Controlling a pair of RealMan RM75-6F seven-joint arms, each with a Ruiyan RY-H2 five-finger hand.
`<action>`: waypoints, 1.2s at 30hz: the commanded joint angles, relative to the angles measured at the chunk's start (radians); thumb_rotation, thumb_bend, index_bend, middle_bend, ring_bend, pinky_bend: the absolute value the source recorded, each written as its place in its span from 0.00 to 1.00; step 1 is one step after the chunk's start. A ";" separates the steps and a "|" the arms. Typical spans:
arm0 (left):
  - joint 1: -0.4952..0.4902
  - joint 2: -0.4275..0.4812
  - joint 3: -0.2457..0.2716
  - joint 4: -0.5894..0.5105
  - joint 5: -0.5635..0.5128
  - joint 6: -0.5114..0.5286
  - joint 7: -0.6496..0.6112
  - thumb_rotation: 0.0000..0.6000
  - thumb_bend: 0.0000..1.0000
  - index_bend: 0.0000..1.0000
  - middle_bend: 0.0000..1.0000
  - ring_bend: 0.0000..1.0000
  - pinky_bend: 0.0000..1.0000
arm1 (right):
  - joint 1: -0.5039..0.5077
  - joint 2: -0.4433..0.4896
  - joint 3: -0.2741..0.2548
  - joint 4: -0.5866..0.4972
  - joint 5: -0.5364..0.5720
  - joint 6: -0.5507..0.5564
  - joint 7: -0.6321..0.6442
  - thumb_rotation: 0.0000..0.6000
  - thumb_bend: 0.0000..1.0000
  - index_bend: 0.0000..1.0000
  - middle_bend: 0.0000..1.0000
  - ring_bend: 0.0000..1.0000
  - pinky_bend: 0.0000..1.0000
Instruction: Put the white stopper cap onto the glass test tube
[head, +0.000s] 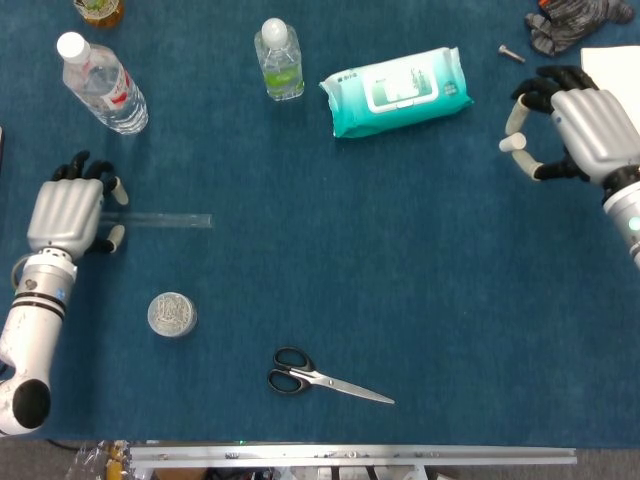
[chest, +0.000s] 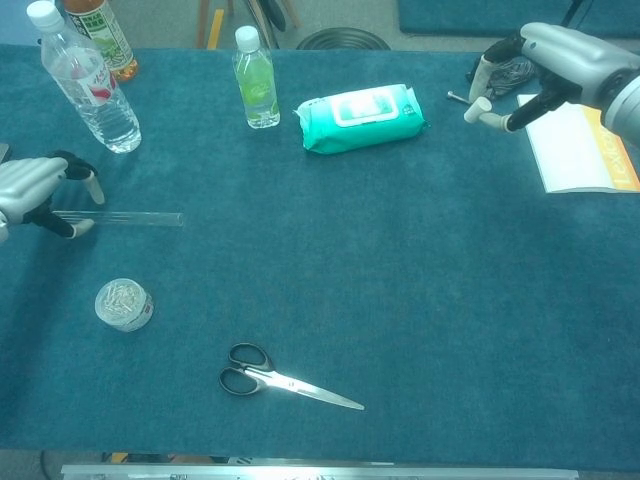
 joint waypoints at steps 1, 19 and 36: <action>-0.002 -0.015 0.003 -0.007 -0.001 0.005 0.011 1.00 0.33 0.39 0.16 0.00 0.11 | -0.003 0.002 0.000 0.002 -0.002 0.000 0.006 1.00 0.29 0.56 0.30 0.12 0.09; 0.002 -0.076 -0.008 0.013 -0.002 0.054 0.033 1.00 0.33 0.44 0.17 0.00 0.11 | -0.016 0.023 -0.003 0.006 -0.026 -0.012 0.042 1.00 0.29 0.56 0.30 0.12 0.09; 0.003 -0.094 -0.013 0.031 -0.001 0.046 0.023 1.00 0.33 0.46 0.19 0.00 0.11 | -0.016 0.022 -0.004 0.005 -0.022 -0.011 0.036 1.00 0.29 0.56 0.30 0.12 0.09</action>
